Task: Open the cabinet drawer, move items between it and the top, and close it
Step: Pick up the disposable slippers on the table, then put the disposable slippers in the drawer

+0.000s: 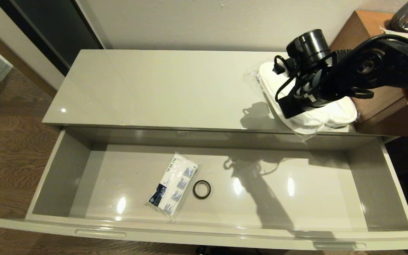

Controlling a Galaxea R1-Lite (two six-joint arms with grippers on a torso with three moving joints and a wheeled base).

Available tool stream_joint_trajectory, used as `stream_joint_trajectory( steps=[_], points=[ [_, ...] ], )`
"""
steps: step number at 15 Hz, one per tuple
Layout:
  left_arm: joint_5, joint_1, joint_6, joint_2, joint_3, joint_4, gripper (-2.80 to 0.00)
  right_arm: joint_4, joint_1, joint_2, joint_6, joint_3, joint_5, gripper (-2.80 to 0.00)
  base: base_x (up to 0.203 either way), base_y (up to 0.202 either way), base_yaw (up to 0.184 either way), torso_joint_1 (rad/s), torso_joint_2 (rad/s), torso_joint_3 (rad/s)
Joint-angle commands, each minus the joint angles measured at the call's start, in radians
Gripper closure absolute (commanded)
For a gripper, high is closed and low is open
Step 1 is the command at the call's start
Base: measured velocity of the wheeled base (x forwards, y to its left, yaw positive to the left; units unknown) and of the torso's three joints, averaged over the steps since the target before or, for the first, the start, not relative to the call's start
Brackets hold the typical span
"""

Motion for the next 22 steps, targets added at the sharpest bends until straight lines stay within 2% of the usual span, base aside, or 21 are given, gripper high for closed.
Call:
stream_joint_trajectory(
  steps=[1,4,6,10,15,18,22],
  points=[
    [0.001,0.001,0.000,0.000,0.000,0.000,0.00,0.055,0.040,-0.055,0.023,0.006,-0.001,0.00,0.000,0.000,0.000,0.000,0.00,0.000],
    [0.001,0.000,0.000,0.000,0.000,0.000,0.00,0.235,0.169,-0.148,0.161,0.047,-0.003,0.00,0.000,0.000,0.000,0.000,0.00,0.000],
    [0.001,0.000,0.000,0.000,0.000,0.000,0.00,0.311,0.245,-0.219,0.250,0.151,-0.009,0.00,0.000,0.000,0.000,0.000,0.00,0.000],
    [0.001,0.001,0.000,0.000,0.000,0.000,0.00,0.343,0.324,-0.374,0.330,0.441,-0.024,0.00,0.000,0.000,0.000,0.000,0.00,0.000],
    [0.001,0.000,0.000,0.000,0.000,0.000,0.00,0.337,0.339,-0.564,0.368,0.779,-0.040,0.00,0.000,0.000,0.000,0.000,0.00,0.000],
    [0.001,0.000,0.000,0.000,0.000,0.000,0.00,0.334,0.323,-0.528,0.406,0.798,-0.042,0.00,0.000,0.000,0.000,0.000,0.00,0.000],
    [0.001,0.000,0.000,0.000,0.000,0.000,0.00,0.327,0.265,-0.380,0.506,0.784,-0.057,0.00,0.000,0.000,0.000,0.000,0.00,0.000]
  ],
)
